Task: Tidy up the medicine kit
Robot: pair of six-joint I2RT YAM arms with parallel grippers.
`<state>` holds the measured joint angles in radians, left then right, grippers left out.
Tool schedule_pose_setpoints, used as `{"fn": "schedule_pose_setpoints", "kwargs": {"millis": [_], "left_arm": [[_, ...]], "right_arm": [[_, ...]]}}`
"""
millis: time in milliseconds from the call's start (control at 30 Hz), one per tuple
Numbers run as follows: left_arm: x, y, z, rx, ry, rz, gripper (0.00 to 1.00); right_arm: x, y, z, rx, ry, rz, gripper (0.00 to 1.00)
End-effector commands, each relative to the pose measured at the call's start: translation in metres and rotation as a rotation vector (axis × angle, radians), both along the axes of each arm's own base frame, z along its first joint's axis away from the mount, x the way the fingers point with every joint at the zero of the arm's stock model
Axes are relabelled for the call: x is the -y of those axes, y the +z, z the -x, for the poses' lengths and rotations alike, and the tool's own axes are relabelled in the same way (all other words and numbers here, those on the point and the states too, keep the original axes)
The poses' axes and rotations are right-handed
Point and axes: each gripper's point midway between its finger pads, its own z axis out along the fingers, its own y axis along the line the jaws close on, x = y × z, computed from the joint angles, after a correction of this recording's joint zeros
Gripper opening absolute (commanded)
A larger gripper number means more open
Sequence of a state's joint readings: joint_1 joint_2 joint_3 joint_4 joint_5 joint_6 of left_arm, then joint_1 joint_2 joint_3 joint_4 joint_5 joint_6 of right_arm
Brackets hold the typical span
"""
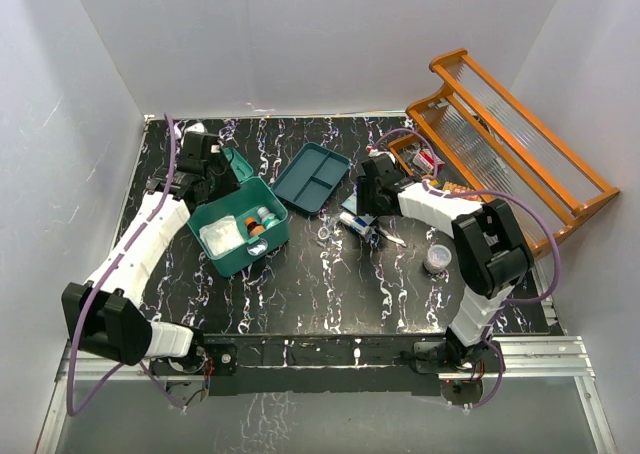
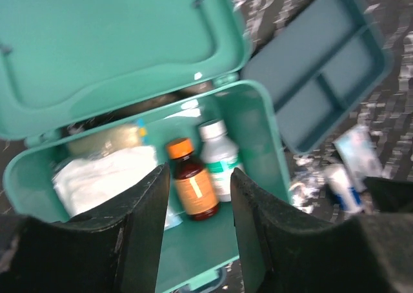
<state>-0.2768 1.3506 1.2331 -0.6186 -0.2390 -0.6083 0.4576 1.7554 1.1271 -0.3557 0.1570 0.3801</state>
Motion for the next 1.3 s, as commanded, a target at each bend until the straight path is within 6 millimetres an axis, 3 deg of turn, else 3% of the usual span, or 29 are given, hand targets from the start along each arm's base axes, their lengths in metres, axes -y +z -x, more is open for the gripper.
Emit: {"fn": "schedule_pose_setpoints", "kwargs": {"millis": [0, 167, 300, 533, 700, 900, 1100, 1267], "left_arm": [[0.034, 0.066, -0.031, 0.259, -0.165, 0.119, 0.43], [0.058, 0.086, -0.047, 0.355, -0.272, 0.186, 0.47], [0.072, 0.092, -0.058, 0.383, -0.324, 0.229, 0.49], [0.095, 0.087, -0.081, 0.381, -0.402, 0.274, 0.5], [0.11, 0.081, -0.093, 0.369, -0.447, 0.285, 0.5], [0.119, 0.075, -0.106, 0.353, -0.473, 0.274, 0.5], [0.121, 0.072, -0.108, 0.344, -0.485, 0.265, 0.52], [0.122, 0.073, -0.111, 0.353, -0.491, 0.257, 0.57]], "right_arm": [[0.002, 0.009, -0.017, 0.011, -0.001, 0.011, 0.52], [0.004, 0.014, -0.021, 0.018, 0.013, 0.014, 0.52], [-0.009, 0.017, -0.016, 0.01, 0.097, -0.034, 0.52], [-0.033, 0.027, -0.008, 0.01, 0.265, -0.11, 0.52], [-0.042, 0.017, 0.009, -0.013, 0.374, -0.107, 0.53], [-0.049, -0.004, 0.018, -0.039, 0.43, -0.045, 0.52], [-0.052, -0.009, 0.016, -0.043, 0.432, 0.007, 0.41], [-0.055, -0.012, 0.022, -0.06, 0.46, 0.008, 0.44]]}}
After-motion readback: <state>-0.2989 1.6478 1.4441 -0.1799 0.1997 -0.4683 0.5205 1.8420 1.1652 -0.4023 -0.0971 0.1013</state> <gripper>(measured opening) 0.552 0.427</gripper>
